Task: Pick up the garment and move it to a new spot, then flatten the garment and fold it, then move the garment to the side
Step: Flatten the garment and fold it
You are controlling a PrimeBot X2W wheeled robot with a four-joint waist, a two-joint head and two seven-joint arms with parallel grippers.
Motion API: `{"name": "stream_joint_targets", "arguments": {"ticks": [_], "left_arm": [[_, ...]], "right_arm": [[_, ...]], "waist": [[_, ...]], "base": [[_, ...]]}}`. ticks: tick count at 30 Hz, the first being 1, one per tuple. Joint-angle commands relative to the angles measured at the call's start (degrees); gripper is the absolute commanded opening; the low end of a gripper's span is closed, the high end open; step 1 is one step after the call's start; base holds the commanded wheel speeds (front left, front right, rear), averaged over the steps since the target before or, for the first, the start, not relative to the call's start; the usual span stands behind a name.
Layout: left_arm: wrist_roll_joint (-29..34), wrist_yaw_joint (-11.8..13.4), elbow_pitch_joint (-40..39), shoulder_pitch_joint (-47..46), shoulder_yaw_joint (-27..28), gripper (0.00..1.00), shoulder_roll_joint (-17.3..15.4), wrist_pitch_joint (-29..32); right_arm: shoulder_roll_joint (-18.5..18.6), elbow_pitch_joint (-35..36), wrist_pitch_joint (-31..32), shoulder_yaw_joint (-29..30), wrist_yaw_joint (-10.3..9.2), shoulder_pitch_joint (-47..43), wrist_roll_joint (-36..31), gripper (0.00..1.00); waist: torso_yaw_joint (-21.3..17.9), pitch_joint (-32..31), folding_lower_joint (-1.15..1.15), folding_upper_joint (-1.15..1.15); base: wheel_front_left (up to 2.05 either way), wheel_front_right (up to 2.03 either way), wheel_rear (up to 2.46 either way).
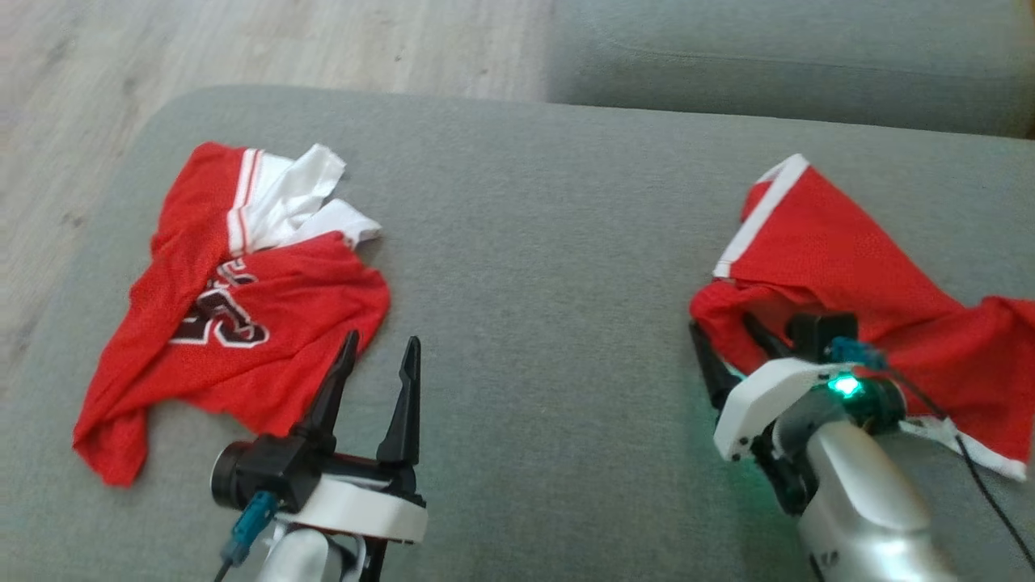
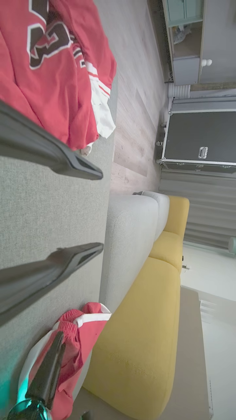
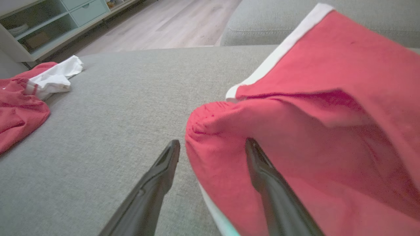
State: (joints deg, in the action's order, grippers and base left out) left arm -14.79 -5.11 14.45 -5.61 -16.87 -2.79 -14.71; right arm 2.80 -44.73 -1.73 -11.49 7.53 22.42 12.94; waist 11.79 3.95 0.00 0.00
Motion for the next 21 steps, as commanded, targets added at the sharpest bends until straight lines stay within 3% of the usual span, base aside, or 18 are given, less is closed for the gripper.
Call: {"name": "stream_joint_targets", "arguments": {"ticks": [1, 4, 5, 6, 11, 21], "left_arm": [[-0.33, -0.08, -1.57, -2.72, 1.35, 1.0, -0.09, -0.29], [-0.46, -0.03, -1.39, -2.86, 0.92, 1.0, -0.09, -0.29], [-0.5, -0.03, -1.38, -2.91, 0.79, 1.0, -0.09, -0.29], [-0.53, -0.02, -1.38, -2.96, 0.69, 1.0, -0.09, -0.29], [-0.56, 0.02, -1.43, -3.05, 0.62, 1.0, -0.09, -0.29], [-0.4, 0.2, -1.36, -3.24, 0.78, 1.0, -0.09, -0.29]], "right_arm": [[0.08, -0.66, -0.32, -0.2, -0.04, 3.2, -0.19, 1.0], [0.08, -5.84, -0.61, 0.72, -0.04, 5.73, 0.65, 1.0], [0.08, -7.3, -1.05, 0.86, -0.04, 6.56, 0.79, 0.24], [0.08, -8.46, -1.7, 0.74, -0.04, 7.32, 1.24, 0.0], [0.08, -9.29, -6.11, -5.53, -0.04, 9.64, 8.66, 0.0], [0.08, 0.08, -11.08, -25.91, -0.04, 11.28, 24.82, 0.0]], "waist": [[1.43, 0.71, 0.0, 0.0], [2.57, 1.01, 0.0, 0.0], [2.86, 1.12, 0.0, 0.0], [3.1, 1.2, 0.0, 0.0], [3.52, 1.45, 0.0, 0.0], [2.69, 1.44, 0.0, 0.0]], "base": [[0.0, 0.0, 0.0], [0.0, 0.0, 0.0], [0.0, 0.0, 0.0], [0.0, 0.0, 0.0], [0.0, 0.0, 0.0], [0.0, 0.0, 0.0]]}}
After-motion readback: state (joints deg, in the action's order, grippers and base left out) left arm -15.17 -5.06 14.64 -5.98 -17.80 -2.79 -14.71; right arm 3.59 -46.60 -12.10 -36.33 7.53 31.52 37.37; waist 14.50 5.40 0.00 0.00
